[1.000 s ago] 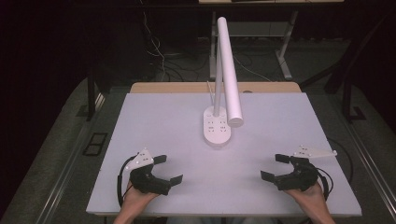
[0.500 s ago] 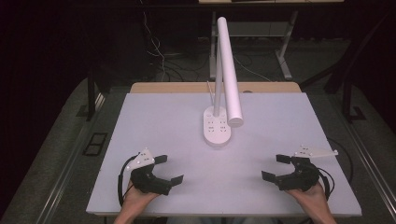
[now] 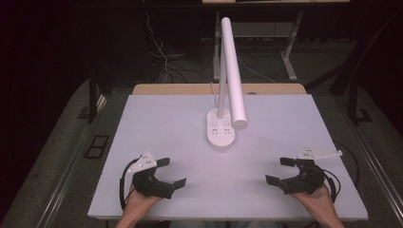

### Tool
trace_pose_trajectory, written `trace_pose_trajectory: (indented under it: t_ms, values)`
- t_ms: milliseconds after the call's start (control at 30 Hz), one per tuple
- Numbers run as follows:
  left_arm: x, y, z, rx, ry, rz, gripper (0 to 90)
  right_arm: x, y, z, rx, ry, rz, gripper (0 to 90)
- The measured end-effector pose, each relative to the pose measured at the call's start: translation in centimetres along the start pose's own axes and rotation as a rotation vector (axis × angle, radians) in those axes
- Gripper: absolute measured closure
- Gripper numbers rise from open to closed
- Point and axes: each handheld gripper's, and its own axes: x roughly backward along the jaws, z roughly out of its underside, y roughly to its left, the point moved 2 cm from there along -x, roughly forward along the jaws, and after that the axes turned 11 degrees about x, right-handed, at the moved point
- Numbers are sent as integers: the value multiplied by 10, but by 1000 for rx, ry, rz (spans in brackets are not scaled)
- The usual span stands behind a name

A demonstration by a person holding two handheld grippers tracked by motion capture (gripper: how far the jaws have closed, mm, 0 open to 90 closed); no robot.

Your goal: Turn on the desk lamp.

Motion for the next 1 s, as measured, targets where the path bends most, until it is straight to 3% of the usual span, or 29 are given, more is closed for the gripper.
trace_pose_trajectory:
  t_ms: [467, 1000]
  values:
    - [1, 0, 0, 6, -2, 0, 0, -2, -1, -23, 37, 16, -16, 5]
    - [1, 1, 0, 5, 1, 0, 0, -3, -14, -42, 34, 23, -15, 5]
